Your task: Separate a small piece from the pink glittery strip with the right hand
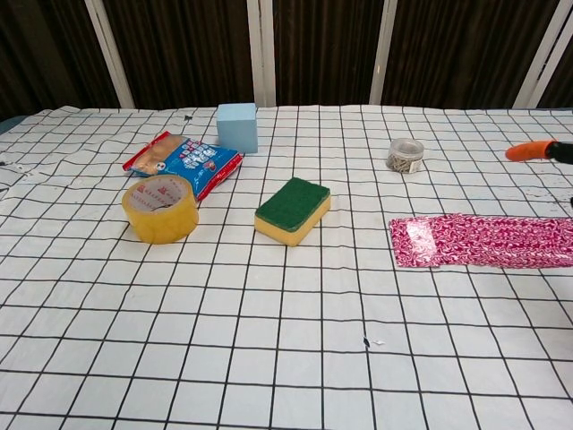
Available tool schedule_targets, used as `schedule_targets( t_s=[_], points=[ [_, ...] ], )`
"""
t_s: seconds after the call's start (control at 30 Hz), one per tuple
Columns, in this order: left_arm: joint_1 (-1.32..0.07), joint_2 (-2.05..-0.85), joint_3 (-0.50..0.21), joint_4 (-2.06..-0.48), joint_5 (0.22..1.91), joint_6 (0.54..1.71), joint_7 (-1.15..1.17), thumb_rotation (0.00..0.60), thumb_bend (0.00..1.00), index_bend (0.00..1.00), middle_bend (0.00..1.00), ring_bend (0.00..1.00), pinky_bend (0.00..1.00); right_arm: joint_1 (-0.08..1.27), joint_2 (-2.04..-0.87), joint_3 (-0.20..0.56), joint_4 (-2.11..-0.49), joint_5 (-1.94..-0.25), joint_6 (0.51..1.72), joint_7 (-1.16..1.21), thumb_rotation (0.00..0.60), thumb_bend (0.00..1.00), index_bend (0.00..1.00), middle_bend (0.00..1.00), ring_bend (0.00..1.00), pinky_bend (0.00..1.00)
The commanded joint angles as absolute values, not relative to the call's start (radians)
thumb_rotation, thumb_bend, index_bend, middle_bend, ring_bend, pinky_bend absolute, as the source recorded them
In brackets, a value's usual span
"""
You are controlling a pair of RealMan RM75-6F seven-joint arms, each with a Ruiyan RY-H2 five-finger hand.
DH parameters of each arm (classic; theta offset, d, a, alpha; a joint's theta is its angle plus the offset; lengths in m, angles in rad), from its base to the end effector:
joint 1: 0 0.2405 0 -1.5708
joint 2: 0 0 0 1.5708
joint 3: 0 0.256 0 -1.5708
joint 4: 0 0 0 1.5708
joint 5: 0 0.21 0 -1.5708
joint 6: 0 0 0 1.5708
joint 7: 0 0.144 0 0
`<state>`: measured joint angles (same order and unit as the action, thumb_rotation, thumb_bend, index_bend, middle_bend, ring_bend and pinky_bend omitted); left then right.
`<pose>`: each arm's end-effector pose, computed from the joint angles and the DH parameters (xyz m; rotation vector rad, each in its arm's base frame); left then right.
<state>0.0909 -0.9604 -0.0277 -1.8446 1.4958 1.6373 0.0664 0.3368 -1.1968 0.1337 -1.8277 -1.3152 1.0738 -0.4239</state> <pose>-0.2961 0.1223 0.2049 -1.2121 -0.9141 -0.8457 -0.2268 -0.2472 0.0785 1.7615 -0.9300 0.7588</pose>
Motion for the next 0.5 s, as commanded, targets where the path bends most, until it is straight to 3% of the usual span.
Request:
schedule_targets(
  t_s=[0.03,0.5],
  points=[
    [0.091,-0.961,-0.031,-1.846,1.487,1.636,0.067,0.600,0.26,0.18,0.04,0.00,0.07,0.402,-1.235,0.144,-1.854,-1.218,1.011,-0.541,0.600,0.75,0.04,0.86,0.86,0.68],
    [0.086,-0.958,-0.036,-1.843,1.469,1.626,0.064,0.600,0.26,0.18,0.04,0.00,0.07,0.545,-1.359,0.109,-1.863,-0.959,0.979,-0.786,0.600,0.75,0.04,0.86,0.86,0.68]
  ],
)
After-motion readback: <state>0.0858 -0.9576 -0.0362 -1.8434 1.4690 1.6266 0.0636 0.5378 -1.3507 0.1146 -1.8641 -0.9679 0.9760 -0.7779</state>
